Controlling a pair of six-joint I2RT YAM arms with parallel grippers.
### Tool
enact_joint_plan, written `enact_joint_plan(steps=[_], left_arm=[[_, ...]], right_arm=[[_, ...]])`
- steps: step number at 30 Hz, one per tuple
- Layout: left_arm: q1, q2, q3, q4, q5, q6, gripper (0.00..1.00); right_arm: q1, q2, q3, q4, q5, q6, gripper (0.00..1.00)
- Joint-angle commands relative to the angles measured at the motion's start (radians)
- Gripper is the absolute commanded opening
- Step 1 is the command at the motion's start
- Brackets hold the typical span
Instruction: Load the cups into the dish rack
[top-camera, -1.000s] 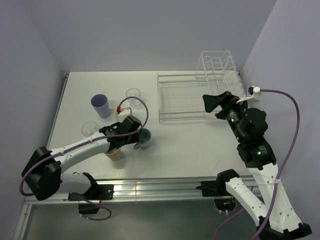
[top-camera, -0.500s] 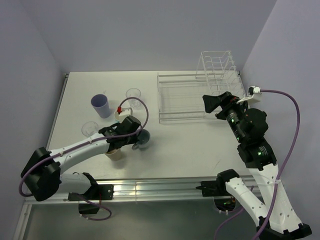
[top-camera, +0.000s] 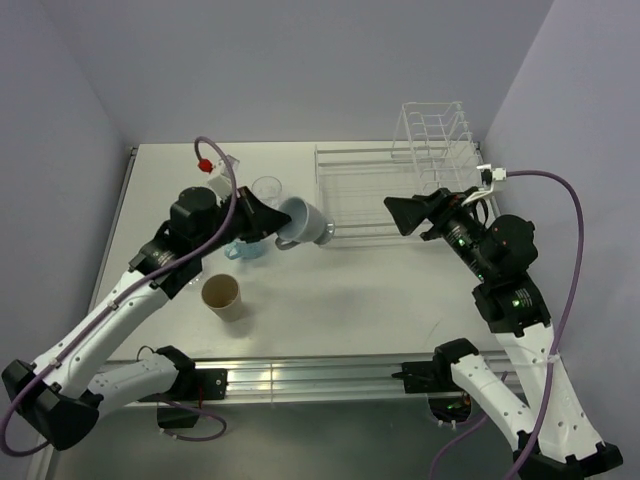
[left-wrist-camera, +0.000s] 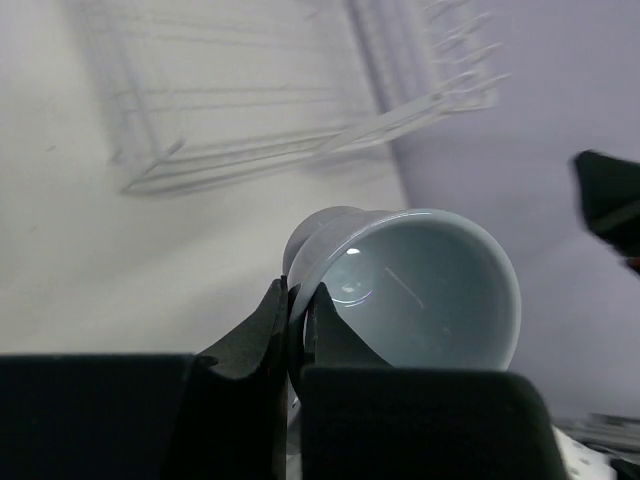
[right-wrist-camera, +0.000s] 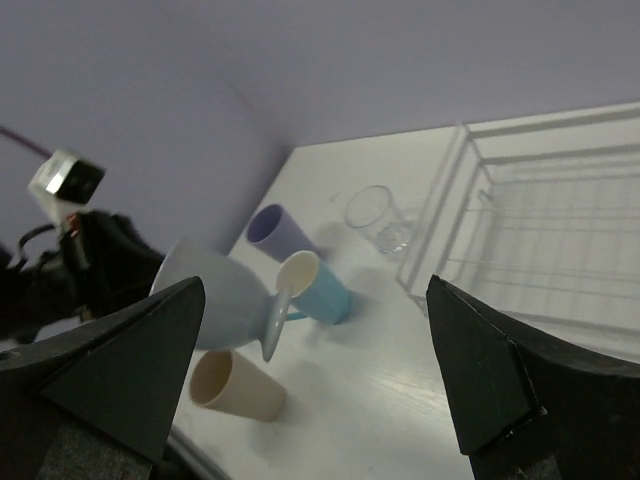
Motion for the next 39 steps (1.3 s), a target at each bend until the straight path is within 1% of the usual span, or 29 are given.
enact_joint_plan(steps=[1, 2, 3, 6, 7, 8, 11, 12, 13, 15, 17, 21, 26, 28, 33, 39], left_arm=[[0.107, -0.007, -0.015, 0.276, 0.359, -0.098, 0.0], [0.118, -0.002, -0.033, 0.407, 0.409, -0.157, 0.0], [0.127, 0.004, -0.047, 0.463, 0.48, -0.181, 0.0], [0.135, 0.034, -0.082, 0.649, 0.565, -0.265, 0.0], [0.138, 0.051, -0.104, 0.707, 0.584, -0.294, 0.0], [0.139, 0.06, -0.113, 0.823, 0.601, -0.354, 0.0], [0.142, 0.097, -0.122, 0.94, 0.647, -0.438, 0.0], [0.141, 0.105, -0.124, 1.017, 0.654, -0.46, 0.0], [0.141, 0.119, -0.132, 1.058, 0.671, -0.501, 0.0], [0.144, 0.131, -0.133, 1.126, 0.678, -0.528, 0.0], [0.144, 0.146, -0.124, 1.134, 0.679, -0.538, 0.0], [0.145, 0.177, -0.125, 1.229, 0.687, -0.592, 0.0], [0.144, 0.212, -0.122, 1.284, 0.681, -0.62, 0.0], [0.145, 0.22, -0.127, 1.301, 0.679, -0.627, 0.0], [0.145, 0.223, -0.125, 1.28, 0.668, -0.61, 0.0], [0.145, 0.237, -0.121, 1.286, 0.665, -0.612, 0.0]], right_arm=[[-0.002, 0.021, -0.022, 0.178, -0.222, 0.021, 1.0], [-0.002, 0.023, -0.031, 0.204, -0.25, 0.033, 1.0], [-0.002, 0.024, -0.042, 0.236, -0.294, 0.061, 1.0], [-0.001, 0.035, -0.083, 0.354, -0.348, 0.131, 1.0], [-0.001, 0.041, -0.105, 0.42, -0.388, 0.151, 1.0], [0.001, 0.05, -0.112, 0.442, -0.403, 0.17, 1.0], [0.012, 0.081, -0.137, 0.511, -0.434, 0.205, 1.0], [0.016, 0.092, -0.143, 0.529, -0.442, 0.219, 1.0], [0.018, 0.098, -0.155, 0.56, -0.459, 0.224, 1.0], [0.019, 0.112, -0.16, 0.577, -0.476, 0.233, 1.0], [0.024, 0.119, -0.168, 0.609, -0.502, 0.242, 1.0], [0.039, 0.139, -0.186, 0.674, -0.529, 0.271, 1.0], [0.067, 0.161, -0.22, 0.801, -0.554, 0.34, 1.0], [0.09, 0.172, -0.217, 0.803, -0.549, 0.337, 1.0], [0.125, 0.172, -0.232, 0.842, -0.545, 0.354, 1.0], [0.157, 0.147, -0.224, 0.789, -0.503, 0.317, 1.0]])
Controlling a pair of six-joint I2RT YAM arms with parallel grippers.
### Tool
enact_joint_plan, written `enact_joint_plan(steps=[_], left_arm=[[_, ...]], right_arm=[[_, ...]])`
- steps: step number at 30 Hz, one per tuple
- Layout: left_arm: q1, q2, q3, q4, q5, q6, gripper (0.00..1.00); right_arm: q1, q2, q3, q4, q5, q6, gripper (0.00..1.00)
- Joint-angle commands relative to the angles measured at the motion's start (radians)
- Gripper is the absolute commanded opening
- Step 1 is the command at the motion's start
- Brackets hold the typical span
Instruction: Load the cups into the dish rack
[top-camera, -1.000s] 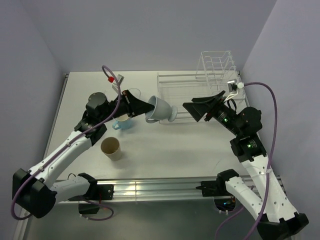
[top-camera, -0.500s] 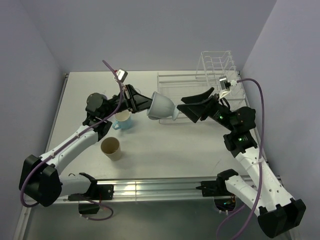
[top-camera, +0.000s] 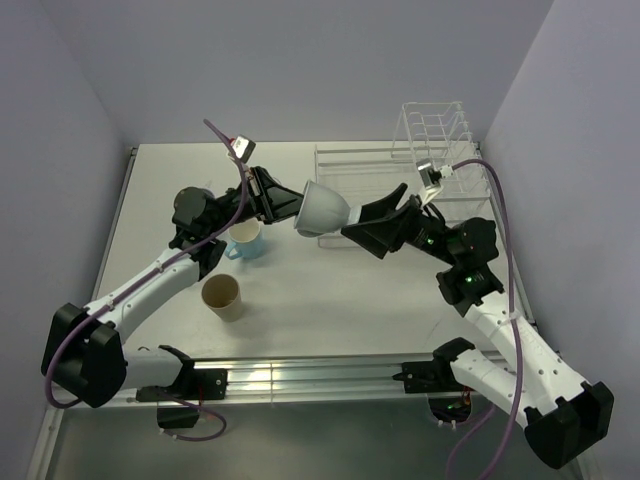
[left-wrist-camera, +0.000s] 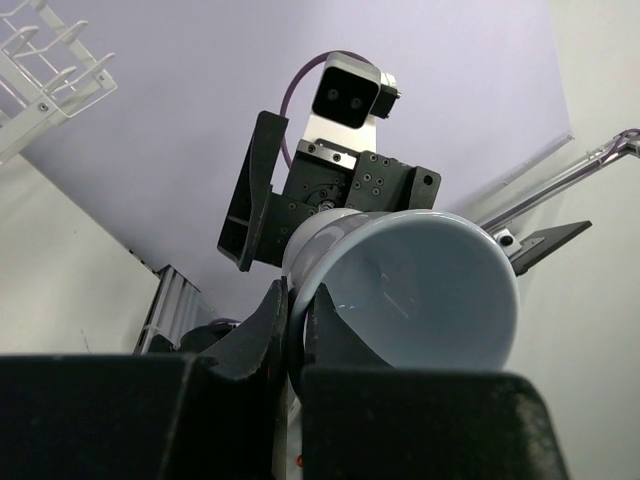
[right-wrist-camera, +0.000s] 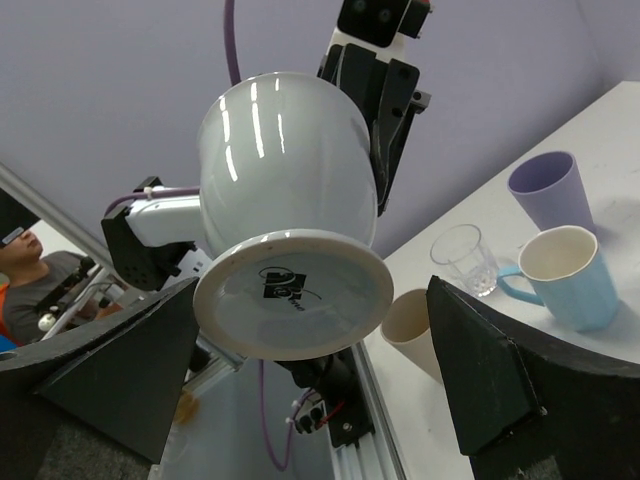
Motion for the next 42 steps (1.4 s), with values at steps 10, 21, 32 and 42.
enact_joint_plan(steps=[10, 21, 32, 42], left_arm=[[-0.002, 0.02, 0.0, 0.175, -0.034, -0.062, 0.0], [-0.002, 0.06, -0.01, 0.245, -0.032, -0.093, 0.0], [-0.002, 0.095, -0.046, 0.291, -0.026, -0.119, 0.0], [-0.002, 0.203, -0.056, 0.383, -0.023, -0.16, 0.12]], right_arm=[[0.022, -0.019, 0.018, 0.032, 0.025, -0.014, 0.86], [0.047, 0.003, 0.035, 0.026, 0.041, -0.022, 0.84], [0.056, 0.01, 0.055, 0.003, 0.081, -0.032, 0.55], [0.058, 0.035, 0.096, -0.126, 0.148, -0.104, 0.0]])
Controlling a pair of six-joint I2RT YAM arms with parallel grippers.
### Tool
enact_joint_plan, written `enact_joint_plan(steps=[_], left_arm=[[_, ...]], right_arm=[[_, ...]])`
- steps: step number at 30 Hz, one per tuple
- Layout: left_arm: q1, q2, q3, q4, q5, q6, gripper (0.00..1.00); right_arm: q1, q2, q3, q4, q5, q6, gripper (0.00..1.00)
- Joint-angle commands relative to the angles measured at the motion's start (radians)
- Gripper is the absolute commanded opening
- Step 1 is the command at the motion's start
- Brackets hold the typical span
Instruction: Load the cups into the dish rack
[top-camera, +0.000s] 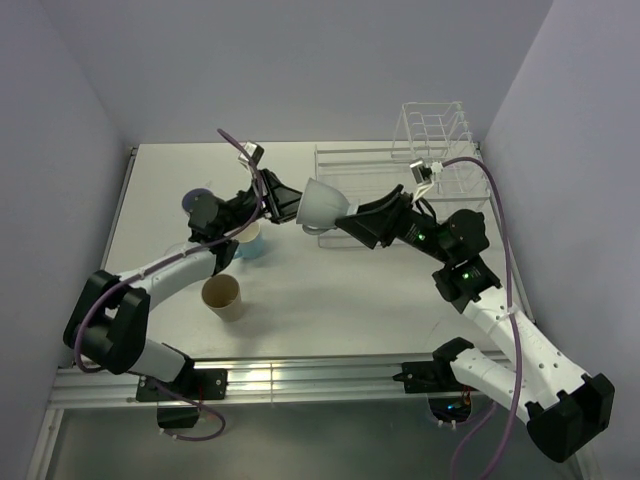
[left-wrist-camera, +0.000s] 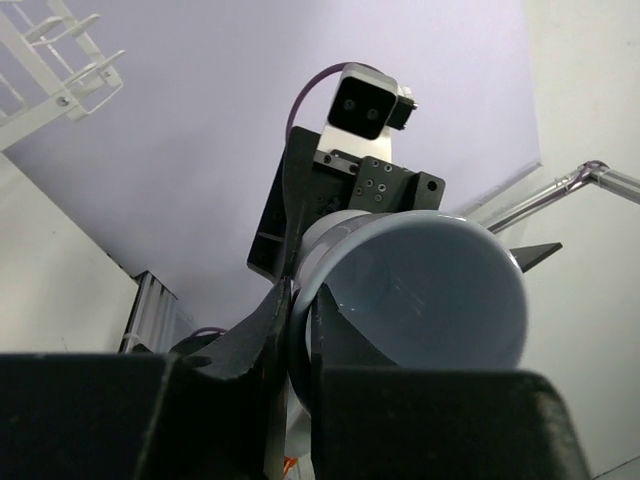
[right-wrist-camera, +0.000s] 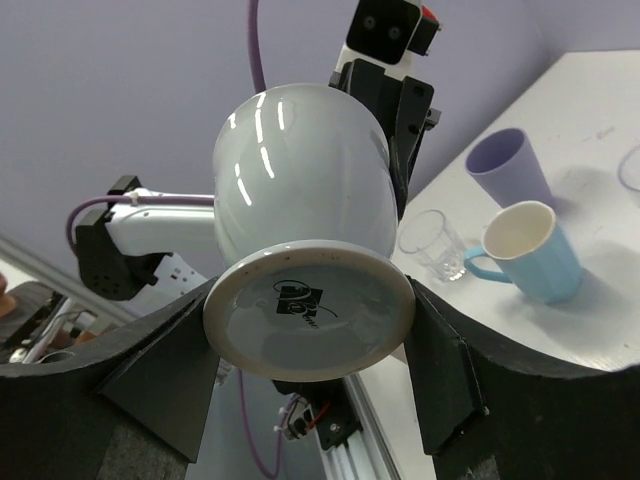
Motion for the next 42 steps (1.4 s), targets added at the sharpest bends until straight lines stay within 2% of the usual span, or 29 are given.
enact_joint_plan(steps=[1, 5, 11, 23, 30, 32, 40, 42], left_arm=[[-0.008, 0.045, 0.0, 0.105, -0.015, -0.014, 0.15], [-0.007, 0.119, 0.007, 0.197, -0.021, -0.05, 0.3], [0.002, 0.216, 0.036, 0.36, -0.024, -0.152, 0.35], [0.021, 0.28, 0.105, 0.271, -0.055, -0.127, 0.4], [0.064, 0.289, 0.124, 0.147, -0.093, -0.071, 0.43], [0.078, 0.28, 0.133, 0.069, -0.106, -0.043, 0.44], [0.208, 0.22, 0.193, -0.324, -0.176, 0.176, 0.45], [0.233, 0.197, 0.231, -0.475, -0.211, 0.251, 0.45]], right_arm=[[0.012, 0.012, 0.071, -0.026, 0.055, -0.067, 0.0], [0.014, 0.021, 0.088, -0.07, 0.103, -0.104, 0.0], [0.012, 0.032, 0.109, -0.143, 0.208, -0.139, 0.0], [0.012, 0.047, 0.181, -0.313, 0.417, -0.193, 0.0], [0.012, 0.096, 0.243, -0.415, 0.494, -0.216, 0.0], [0.012, 0.104, 0.255, -0.431, 0.523, -0.225, 0.0], [0.011, 0.159, 0.33, -0.549, 0.621, -0.285, 0.0], [0.011, 0.205, 0.393, -0.599, 0.667, -0.317, 0.0]])
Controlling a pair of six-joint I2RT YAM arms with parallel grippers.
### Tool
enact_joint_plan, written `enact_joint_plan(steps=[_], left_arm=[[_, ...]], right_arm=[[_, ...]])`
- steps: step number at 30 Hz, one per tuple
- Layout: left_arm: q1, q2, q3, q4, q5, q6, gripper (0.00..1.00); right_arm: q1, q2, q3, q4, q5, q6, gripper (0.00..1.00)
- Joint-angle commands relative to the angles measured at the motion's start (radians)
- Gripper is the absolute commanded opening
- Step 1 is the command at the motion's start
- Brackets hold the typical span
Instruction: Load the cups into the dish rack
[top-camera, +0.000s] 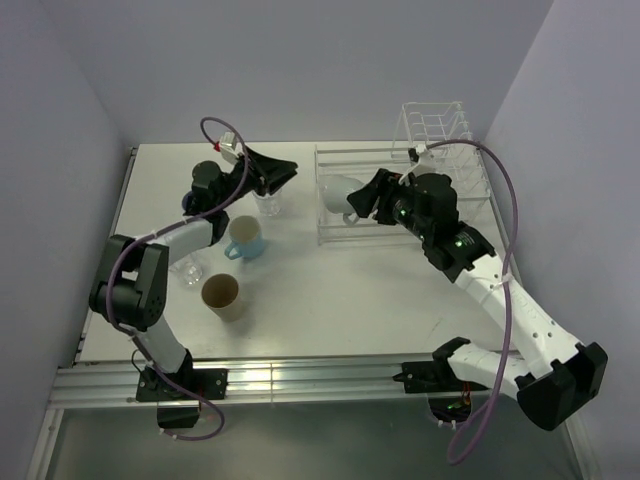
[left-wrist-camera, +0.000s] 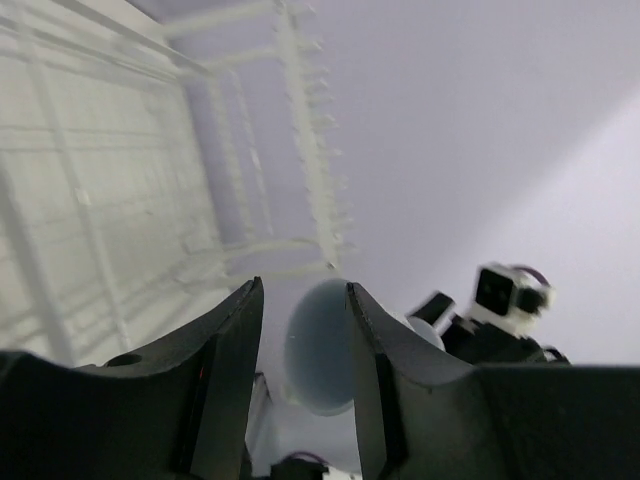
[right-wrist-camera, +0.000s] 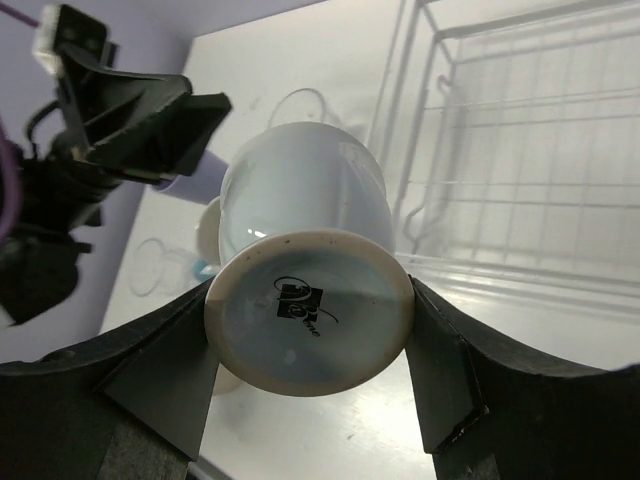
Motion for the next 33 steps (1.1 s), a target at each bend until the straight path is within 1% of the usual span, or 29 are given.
enact_joint_plan(steps=[1, 2, 3, 4, 5, 6, 7, 8, 9, 10, 11, 12, 13, 15, 18, 20, 24, 33], left_arm=[[0.034, -0.085, 0.105, -0.26, -0.078, 0.171, 0.44], [0.038, -0.109, 0.119, -0.36, -0.093, 0.223, 0.44], [0.038, -0.123, 0.134, -0.418, -0.134, 0.252, 0.44], [0.037, -0.138, 0.169, -0.479, -0.162, 0.281, 0.44], [0.034, -0.172, 0.186, -0.534, -0.183, 0.332, 0.44], [0.032, -0.19, 0.199, -0.626, -0.223, 0.352, 0.44], [0.029, -0.209, 0.211, -0.668, -0.245, 0.372, 0.44], [0.022, -0.248, 0.232, -0.708, -0.265, 0.413, 0.45], [0.019, -0.267, 0.245, -0.789, -0.285, 0.433, 0.45], [0.014, -0.282, 0.269, -0.826, -0.312, 0.452, 0.45], [0.009, -0.311, 0.28, -0.857, -0.323, 0.485, 0.45], [0.008, -0.327, 0.289, -0.906, -0.332, 0.499, 0.45], [0.005, -0.357, 0.291, -0.953, -0.351, 0.512, 0.46], [0.003, -0.388, 0.288, -0.989, -0.358, 0.539, 0.46], [0.003, -0.44, 0.275, -1.039, -0.362, 0.57, 0.47], [0.003, -0.473, 0.266, -1.061, -0.342, 0.582, 0.47], [0.003, -0.516, 0.262, -1.11, -0.336, 0.604, 0.47], [0.003, -0.568, 0.274, -1.182, -0.34, 0.647, 0.48]], right_arm=[[-0.005, 0.041, 0.162, 0.002, 0.112, -0.063, 0.0], [-0.005, 0.067, 0.229, -0.021, 0.133, -0.075, 0.0], [-0.005, 0.093, 0.264, -0.07, 0.155, -0.104, 0.0], [-0.005, 0.154, 0.306, -0.097, 0.196, -0.118, 0.0], [-0.005, 0.191, 0.39, -0.127, 0.214, -0.13, 0.0], [-0.005, 0.267, 0.43, -0.18, 0.231, -0.153, 0.0], [-0.005, 0.303, 0.475, -0.203, 0.26, -0.159, 0.0], [-0.005, 0.344, 0.554, -0.223, 0.273, -0.168, 0.0], [-0.005, 0.424, 0.594, -0.267, 0.287, -0.181, 0.0], [-0.007, 0.464, 0.677, -0.292, 0.305, -0.187, 0.0], [-0.005, 0.507, 0.715, -0.329, 0.343, -0.198, 0.0], [-0.007, 0.586, 0.751, -0.344, 0.359, -0.204, 0.0], [-0.007, 0.619, 0.81, -0.358, 0.374, -0.208, 0.0], [-0.007, 0.709, 0.855, -0.375, 0.409, -0.219, 0.0], [-0.005, 0.797, 0.915, -0.374, 0.44, -0.242, 0.0], [-0.007, 0.834, 0.946, -0.368, 0.449, -0.251, 0.0], [-0.008, 0.953, 1.032, -0.42, 0.456, -0.262, 0.0], [-0.013, 1.102, 1.167, -0.453, 0.443, -0.273, 0.0]])
